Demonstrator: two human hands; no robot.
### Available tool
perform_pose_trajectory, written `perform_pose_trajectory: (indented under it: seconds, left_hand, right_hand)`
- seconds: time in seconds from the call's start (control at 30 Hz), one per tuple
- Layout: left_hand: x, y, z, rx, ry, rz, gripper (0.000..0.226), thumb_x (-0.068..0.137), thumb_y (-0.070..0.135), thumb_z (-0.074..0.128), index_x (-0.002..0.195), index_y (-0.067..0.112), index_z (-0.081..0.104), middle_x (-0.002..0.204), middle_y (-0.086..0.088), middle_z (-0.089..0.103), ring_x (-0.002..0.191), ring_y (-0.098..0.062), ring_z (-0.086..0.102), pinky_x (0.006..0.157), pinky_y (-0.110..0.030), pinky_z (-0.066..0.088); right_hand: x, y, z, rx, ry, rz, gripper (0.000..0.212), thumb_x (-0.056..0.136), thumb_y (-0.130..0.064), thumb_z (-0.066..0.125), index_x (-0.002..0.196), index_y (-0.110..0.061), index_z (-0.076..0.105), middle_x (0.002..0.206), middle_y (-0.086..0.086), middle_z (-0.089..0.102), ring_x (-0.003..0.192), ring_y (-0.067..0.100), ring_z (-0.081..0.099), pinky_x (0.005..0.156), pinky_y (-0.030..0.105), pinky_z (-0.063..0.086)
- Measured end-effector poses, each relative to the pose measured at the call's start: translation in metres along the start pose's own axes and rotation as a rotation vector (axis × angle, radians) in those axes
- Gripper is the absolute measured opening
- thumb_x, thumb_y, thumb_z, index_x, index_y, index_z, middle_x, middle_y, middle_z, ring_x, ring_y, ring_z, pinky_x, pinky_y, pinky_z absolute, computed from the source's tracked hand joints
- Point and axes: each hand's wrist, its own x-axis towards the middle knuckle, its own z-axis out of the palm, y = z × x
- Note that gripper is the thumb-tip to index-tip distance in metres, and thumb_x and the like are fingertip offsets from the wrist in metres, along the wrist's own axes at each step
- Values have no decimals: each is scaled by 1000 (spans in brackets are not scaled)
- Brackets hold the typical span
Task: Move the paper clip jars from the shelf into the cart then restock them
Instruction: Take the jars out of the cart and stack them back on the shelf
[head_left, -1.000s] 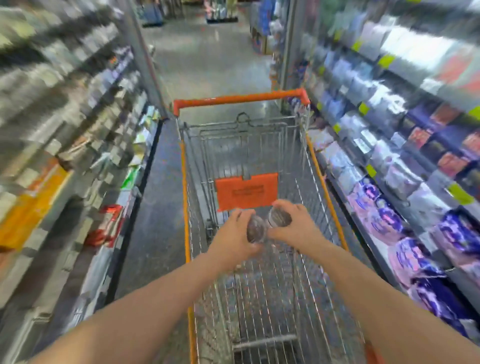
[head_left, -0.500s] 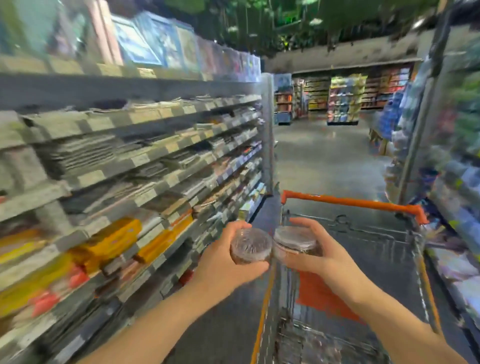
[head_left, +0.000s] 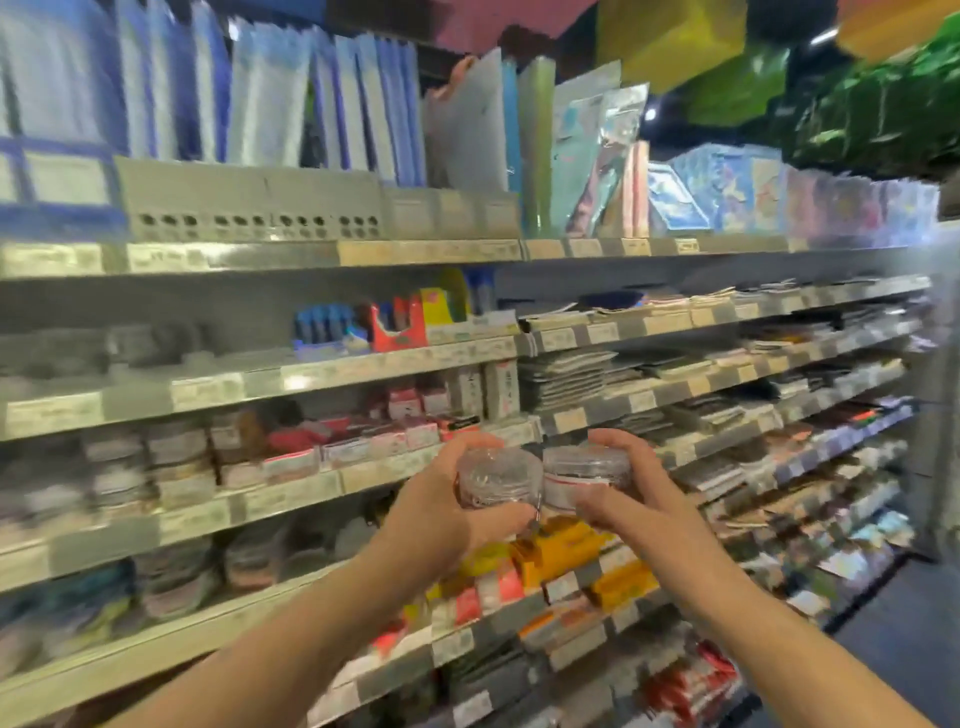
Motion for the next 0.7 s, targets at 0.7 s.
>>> perform_pose_trajectory:
  seconds: [0.7]
  left_hand:
    - [119, -114, -309, 279, 501, -53, 52, 61, 48, 76, 107, 38, 53, 92, 15, 66, 74, 5, 63, 71, -15, 50]
  right_hand:
    - [289, -50, 307, 31, -453, -263, 60, 64, -47, 76, 115, -39, 46, 103, -5, 65, 95, 6, 62, 87, 25, 49]
